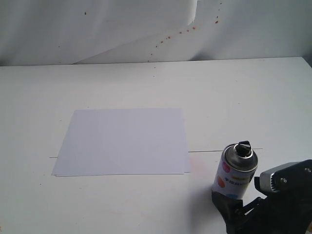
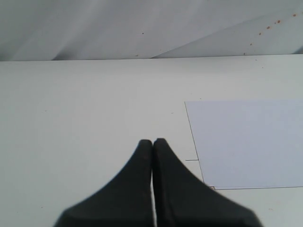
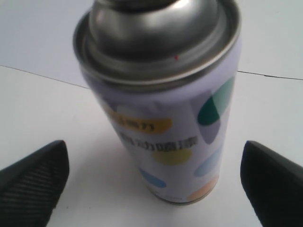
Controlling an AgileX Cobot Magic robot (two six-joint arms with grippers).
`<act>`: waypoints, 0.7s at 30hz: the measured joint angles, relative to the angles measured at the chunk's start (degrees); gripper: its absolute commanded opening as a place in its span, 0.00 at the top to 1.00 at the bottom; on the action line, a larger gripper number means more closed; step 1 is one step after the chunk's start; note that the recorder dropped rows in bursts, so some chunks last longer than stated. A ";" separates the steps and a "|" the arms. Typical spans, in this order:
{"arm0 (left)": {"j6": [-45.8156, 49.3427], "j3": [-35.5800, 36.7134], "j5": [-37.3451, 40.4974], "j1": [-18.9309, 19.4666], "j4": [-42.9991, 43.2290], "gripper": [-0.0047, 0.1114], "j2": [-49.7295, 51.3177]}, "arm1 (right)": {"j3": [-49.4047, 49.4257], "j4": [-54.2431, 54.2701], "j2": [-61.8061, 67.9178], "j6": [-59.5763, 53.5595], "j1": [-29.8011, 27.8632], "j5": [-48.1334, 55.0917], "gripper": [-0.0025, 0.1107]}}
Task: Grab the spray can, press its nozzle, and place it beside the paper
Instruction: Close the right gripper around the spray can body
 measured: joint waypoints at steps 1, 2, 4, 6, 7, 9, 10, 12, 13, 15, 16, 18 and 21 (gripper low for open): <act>0.00 0.00 0.00 0.00 0.00 0.96 0.00 | 0.00 -0.11 0.25 0.23 0.00 -0.40 0.19; 0.00 0.00 0.00 0.00 0.00 0.96 0.00 | 0.00 -0.15 0.37 0.41 0.00 -0.84 0.19; 0.00 0.00 0.00 0.00 0.00 0.96 0.00 | 0.00 -0.19 0.76 0.63 0.00 -1.39 0.19; 0.00 0.00 0.00 0.00 0.00 0.96 0.00 | 0.00 -0.29 0.76 0.76 0.00 -1.53 0.19; 0.00 0.00 0.00 0.00 0.00 0.96 0.00 | 0.00 -0.29 0.76 0.87 0.00 -1.63 0.19; 0.00 0.00 0.00 0.00 0.00 0.96 0.00 | 0.00 -0.29 0.76 0.87 0.00 -1.68 0.19; 0.00 0.00 0.00 0.00 0.00 0.96 0.00 | 0.00 -0.29 0.76 0.87 0.00 -1.68 0.19; 0.00 0.00 0.00 0.00 0.00 0.96 0.00 | 0.00 -0.29 0.76 1.00 0.00 -1.68 0.19; 0.00 0.00 0.00 0.00 0.00 0.96 0.00 | 0.00 -0.29 0.76 1.33 0.00 -1.68 0.19; 0.00 0.00 0.00 0.00 0.00 0.96 0.00 | 0.00 -0.29 0.85 1.60 0.00 -1.68 0.19; 0.00 0.00 0.00 0.00 0.00 0.96 0.00 | 0.00 -0.29 0.85 1.85 0.00 -1.68 0.19; 0.00 0.00 0.00 0.00 0.00 0.96 0.00 | 0.00 -0.29 0.85 2.08 0.00 -1.68 0.19; 0.00 0.00 0.00 0.00 0.00 0.96 0.00 | 0.00 -0.29 0.85 2.08 0.00 -1.68 0.19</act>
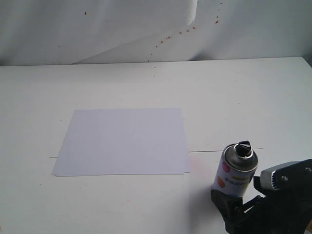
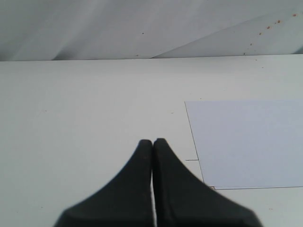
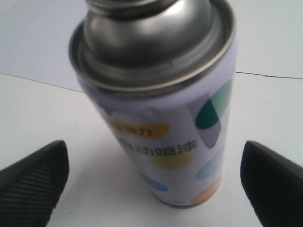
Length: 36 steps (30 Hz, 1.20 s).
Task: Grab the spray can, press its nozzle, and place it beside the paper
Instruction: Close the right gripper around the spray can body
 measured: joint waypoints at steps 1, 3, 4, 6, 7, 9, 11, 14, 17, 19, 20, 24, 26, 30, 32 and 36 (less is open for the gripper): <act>0.00 0.00 0.00 0.00 0.00 0.96 0.00 | -0.04 0.00 0.00 0.00 0.00 0.44 0.19; 0.00 0.00 0.00 0.00 0.00 0.96 0.00 | -0.42 0.00 0.00 0.00 0.00 1.63 0.19; 0.00 0.00 0.00 0.00 0.00 0.96 0.00 | -0.69 0.00 0.03 0.00 0.00 2.41 0.19; 0.00 0.00 0.00 0.00 0.00 0.96 0.00 | -1.12 0.00 0.03 0.00 0.00 3.30 0.19; 0.00 0.00 0.00 0.00 0.00 0.96 0.00 | -1.25 0.00 0.13 0.00 0.00 3.40 0.19; 0.00 0.00 0.00 0.00 0.00 0.96 0.00 | -1.25 0.00 0.25 0.00 0.00 3.40 0.19; 0.00 0.00 0.00 0.00 0.00 0.96 0.00 | -1.25 0.00 0.25 0.00 0.00 3.20 0.19; 0.00 0.00 0.00 0.00 0.00 0.96 0.00 | -1.25 0.40 0.25 0.00 0.00 2.84 0.19; 0.00 0.00 0.00 0.00 0.00 0.96 0.00 | -1.25 0.54 0.25 0.00 0.00 2.73 0.19; 0.00 0.00 0.00 0.00 0.00 0.96 0.00 | -1.25 0.63 0.25 0.00 0.00 2.73 0.19; 0.00 0.00 0.00 0.00 0.00 0.96 0.00 | -1.25 0.63 0.25 0.00 0.00 2.73 0.19; 0.00 0.00 0.00 0.00 0.00 0.96 0.00 | -1.25 1.11 0.25 -0.38 0.00 2.73 0.19; 0.00 0.00 0.00 0.00 0.00 0.96 0.00 | -1.25 1.23 0.25 -0.54 0.00 2.73 0.19; 0.00 0.00 0.00 0.00 0.00 0.96 0.00 | -1.64 1.23 0.25 -2.01 0.00 3.02 0.19; 0.00 0.00 0.00 0.00 0.00 0.96 0.00 | -3.47 1.23 0.25 -2.42 0.00 5.42 0.19; 0.00 0.00 0.00 0.00 0.00 0.96 0.00 | -5.28 0.96 0.25 -2.64 0.00 7.98 0.19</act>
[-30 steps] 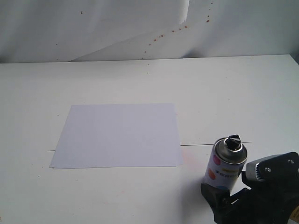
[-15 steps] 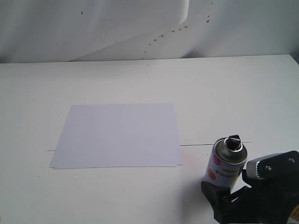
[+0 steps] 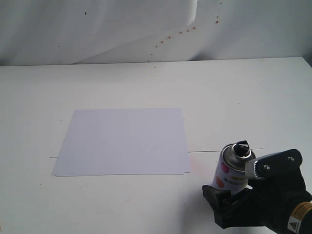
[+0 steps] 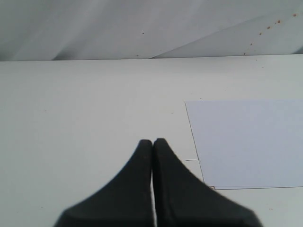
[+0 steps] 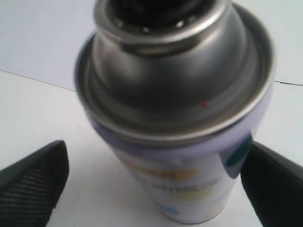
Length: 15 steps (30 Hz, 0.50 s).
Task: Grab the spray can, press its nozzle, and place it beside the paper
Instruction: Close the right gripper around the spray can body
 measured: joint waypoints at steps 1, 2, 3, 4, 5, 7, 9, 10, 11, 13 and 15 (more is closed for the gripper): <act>0.00 0.00 0.00 0.00 0.00 0.96 0.00 | 0.00 0.00 0.00 0.00 0.00 0.10 0.19; 0.00 0.00 0.00 0.00 0.00 0.96 0.00 | 0.00 0.00 0.00 0.00 0.00 0.11 0.19; 0.00 0.00 0.00 0.00 0.00 0.96 0.00 | 0.00 0.00 0.00 0.00 0.00 0.11 0.19; 0.00 0.00 0.00 0.00 0.00 0.96 0.00 | 0.00 0.00 0.00 0.00 0.00 0.11 0.19; 0.00 0.00 0.00 0.00 0.00 0.96 0.00 | 0.00 0.00 0.08 0.00 0.00 -0.14 0.19; 0.00 0.00 0.00 0.00 0.00 0.96 0.00 | 0.00 0.29 0.08 0.00 0.00 -0.36 0.19; 0.00 0.00 0.00 0.00 0.00 0.96 0.00 | -0.08 0.52 0.08 0.00 0.00 -0.38 0.19; 0.00 0.00 0.00 0.00 0.00 0.96 0.00 | -0.08 0.62 0.08 0.00 0.00 -0.38 0.19; 0.00 0.00 0.00 0.00 0.00 0.96 0.00 | -0.08 0.73 0.08 0.00 0.00 -0.38 0.19; 0.00 0.00 0.00 0.00 0.00 0.96 0.00 | -0.08 0.84 0.08 0.00 0.00 -0.38 0.19; 0.00 0.00 0.00 0.00 0.00 0.96 0.00 | -0.08 0.84 0.08 0.00 0.00 -0.38 0.19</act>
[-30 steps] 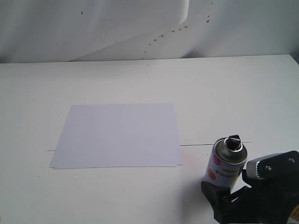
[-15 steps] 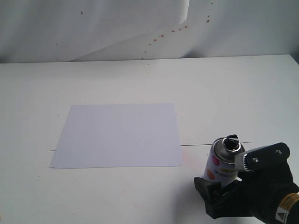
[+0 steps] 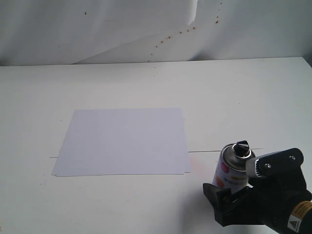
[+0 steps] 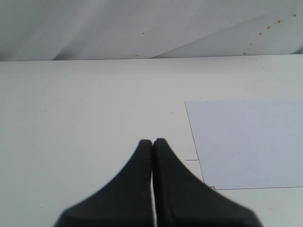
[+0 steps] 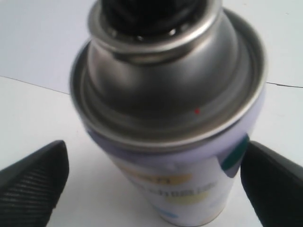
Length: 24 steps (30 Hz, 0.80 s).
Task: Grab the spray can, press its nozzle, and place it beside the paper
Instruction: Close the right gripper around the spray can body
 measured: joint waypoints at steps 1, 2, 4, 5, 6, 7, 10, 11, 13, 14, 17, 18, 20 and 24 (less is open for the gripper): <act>0.00 0.00 0.00 0.00 0.00 0.96 0.00 | 0.00 0.00 0.00 0.00 0.00 0.00 0.19; 0.00 0.00 0.00 0.00 0.00 0.96 0.00 | 0.00 0.00 0.00 -0.11 0.00 0.00 0.19; 0.00 0.00 0.00 0.00 0.00 0.96 0.00 | 0.00 0.11 0.00 -0.11 0.00 0.00 0.19; 0.00 0.00 0.00 0.00 0.00 0.96 0.00 | 0.00 0.11 0.00 -0.11 0.00 0.00 0.19; 0.00 0.00 0.00 0.00 0.00 0.96 0.00 | 0.00 0.11 0.00 -0.11 0.00 0.00 0.19; 0.00 0.00 0.00 0.00 0.00 0.96 0.00 | 0.00 0.11 0.00 -0.11 0.00 0.00 0.19; 0.00 0.00 0.00 0.00 0.00 0.96 0.00 | 0.00 0.11 0.00 -0.11 0.00 0.00 0.23; 0.00 0.00 0.00 0.00 0.00 0.96 0.00 | 0.00 0.11 0.00 -0.11 0.00 0.00 0.27; 0.00 0.00 0.00 0.00 0.00 0.96 0.00 | 0.00 0.24 0.00 -0.11 0.00 0.00 0.33; 0.00 0.00 0.00 0.00 0.00 0.96 0.00 | 0.00 0.37 0.00 -0.11 0.00 0.00 0.35; 0.00 0.00 0.00 0.00 0.00 0.96 0.00 | 0.00 0.37 0.00 -0.11 0.00 0.00 0.36; 0.00 0.00 0.00 0.00 0.00 0.96 0.00 | -0.04 0.37 0.00 -0.11 0.00 0.10 0.36; 0.00 0.00 0.00 0.00 0.00 0.96 0.00 | -0.90 0.47 0.00 -0.11 0.00 1.46 0.36; 0.00 0.00 0.00 0.00 0.00 0.96 0.00 | -3.32 0.47 0.00 -0.11 0.00 5.12 0.36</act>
